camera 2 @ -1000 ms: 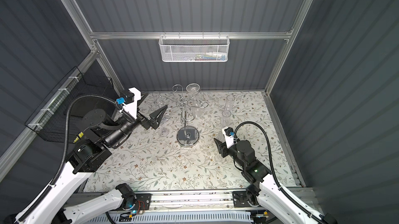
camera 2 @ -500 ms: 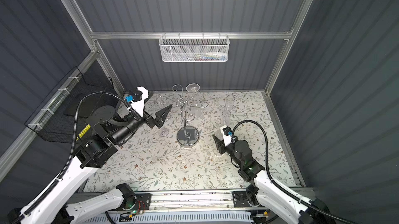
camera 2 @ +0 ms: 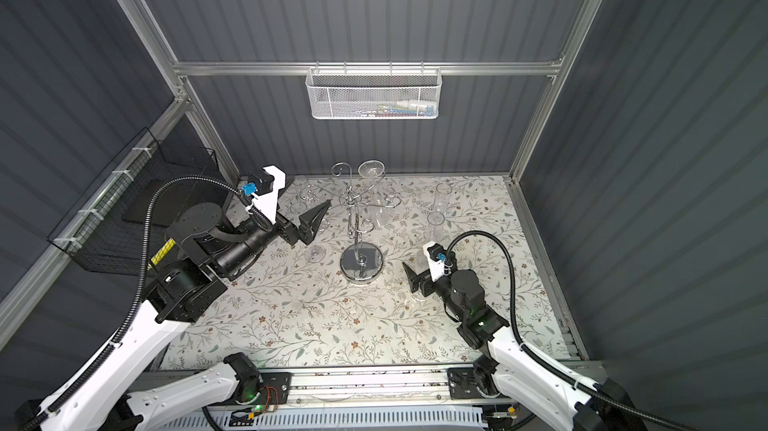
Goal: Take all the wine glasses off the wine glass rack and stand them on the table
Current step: 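Open the right gripper to release the standing wine glass, then raise the right gripper away from the glass back toward the rack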
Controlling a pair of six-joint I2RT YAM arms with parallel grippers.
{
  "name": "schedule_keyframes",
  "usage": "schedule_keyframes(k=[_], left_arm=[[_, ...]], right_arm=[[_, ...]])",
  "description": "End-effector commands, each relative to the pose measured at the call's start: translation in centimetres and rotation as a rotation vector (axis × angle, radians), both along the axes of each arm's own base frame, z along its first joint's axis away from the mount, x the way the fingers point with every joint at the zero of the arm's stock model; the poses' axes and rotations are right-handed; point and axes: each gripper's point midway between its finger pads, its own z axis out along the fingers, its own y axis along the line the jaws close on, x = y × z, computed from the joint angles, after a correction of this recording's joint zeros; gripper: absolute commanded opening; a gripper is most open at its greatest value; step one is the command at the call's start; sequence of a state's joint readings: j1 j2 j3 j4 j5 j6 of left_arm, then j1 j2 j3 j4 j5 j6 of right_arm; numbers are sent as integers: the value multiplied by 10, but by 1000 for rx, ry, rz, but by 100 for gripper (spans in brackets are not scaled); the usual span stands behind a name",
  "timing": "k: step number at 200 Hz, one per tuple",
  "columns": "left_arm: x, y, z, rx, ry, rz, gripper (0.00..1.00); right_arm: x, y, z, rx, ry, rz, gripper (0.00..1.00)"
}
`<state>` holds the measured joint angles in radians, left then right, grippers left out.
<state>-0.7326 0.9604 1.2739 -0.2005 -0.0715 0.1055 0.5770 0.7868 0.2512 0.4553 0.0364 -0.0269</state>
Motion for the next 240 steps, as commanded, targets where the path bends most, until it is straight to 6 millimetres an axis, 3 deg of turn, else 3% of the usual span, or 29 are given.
schedule_keyframes(k=[1,34,54,88,109,128,166,195,240], left_arm=[[-1,7,11,-5,-42,33,100],[1,18,11,-1,-44,87,100],[2,26,9,3,-43,128,100],[2,36,5,-2,-40,167,100],[-2,39,2,-6,-32,168,100],[-4,42,-4,1,-17,169,100],[-8,47,-11,1,5,176,100],[-11,51,-15,-11,16,178,100],[-14,53,-17,-13,27,178,100]], right_arm=[[-4,4,45,41,-63,32,99],[-14,-4,119,61,-149,25,99],[-9,-2,165,62,-150,24,99],[23,11,228,120,-64,43,98],[51,22,255,228,37,121,93],[83,39,262,306,183,223,84],[139,67,246,351,466,337,64],[166,86,228,376,610,397,50],[192,100,200,416,727,418,44]])
